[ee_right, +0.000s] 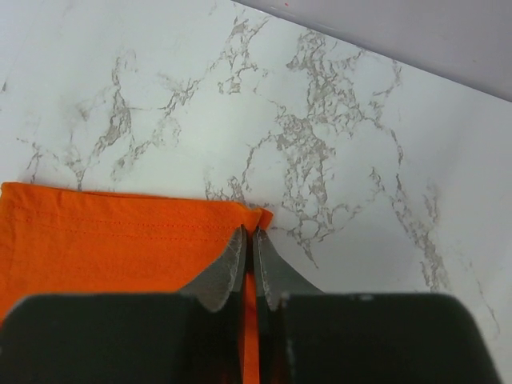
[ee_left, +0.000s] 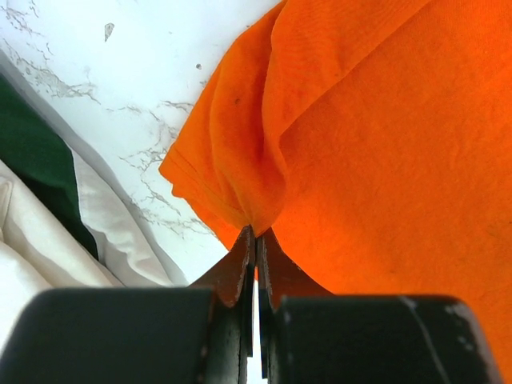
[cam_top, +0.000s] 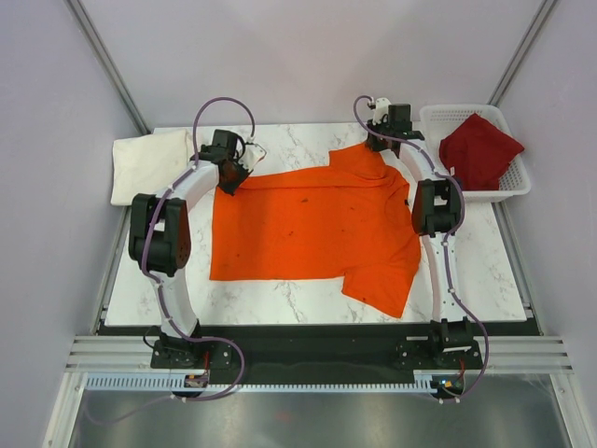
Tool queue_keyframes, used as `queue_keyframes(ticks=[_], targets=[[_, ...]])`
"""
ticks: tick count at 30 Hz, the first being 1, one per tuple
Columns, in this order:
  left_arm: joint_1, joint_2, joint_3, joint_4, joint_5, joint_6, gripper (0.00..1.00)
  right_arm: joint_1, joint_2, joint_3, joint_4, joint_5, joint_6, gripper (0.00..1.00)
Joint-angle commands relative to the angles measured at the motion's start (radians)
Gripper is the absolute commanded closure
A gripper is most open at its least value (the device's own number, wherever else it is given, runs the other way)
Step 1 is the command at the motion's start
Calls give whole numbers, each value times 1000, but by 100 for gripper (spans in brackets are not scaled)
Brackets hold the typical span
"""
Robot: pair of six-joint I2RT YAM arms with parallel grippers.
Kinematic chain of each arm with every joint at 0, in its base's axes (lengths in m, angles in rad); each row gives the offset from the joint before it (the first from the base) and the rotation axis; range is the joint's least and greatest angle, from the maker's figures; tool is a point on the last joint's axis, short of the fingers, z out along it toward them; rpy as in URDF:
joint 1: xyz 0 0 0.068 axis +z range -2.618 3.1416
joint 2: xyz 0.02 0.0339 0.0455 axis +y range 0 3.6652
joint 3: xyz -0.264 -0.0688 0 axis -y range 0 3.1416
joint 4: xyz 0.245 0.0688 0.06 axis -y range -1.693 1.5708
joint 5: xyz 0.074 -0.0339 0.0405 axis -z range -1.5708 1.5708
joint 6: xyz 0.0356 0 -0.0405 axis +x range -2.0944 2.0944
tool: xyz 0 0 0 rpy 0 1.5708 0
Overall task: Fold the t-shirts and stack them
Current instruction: Fold the tshirt
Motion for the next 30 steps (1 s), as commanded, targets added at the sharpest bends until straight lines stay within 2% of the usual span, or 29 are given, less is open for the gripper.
queue_keyframes(ticks=[1,6,9,16,22,30], targets=[[-5,-46,45,6,-26,-16,98,-2,-21,47,22,15,-3,92],[4,18,160,28,-43,30,98,-25,-136,5,51,43,-66,96],[18,92,261,28,-40,42,98,-33,-210,-88,107,60,-118,96],[46,248,459,38,-26,64,98,-39,-259,-162,116,80,-182,96],[58,297,488,100,-20,66,98,-39,-336,-297,229,95,-184,99],[64,218,450,155,-14,47,98,-36,-452,-380,236,89,-201,100]])
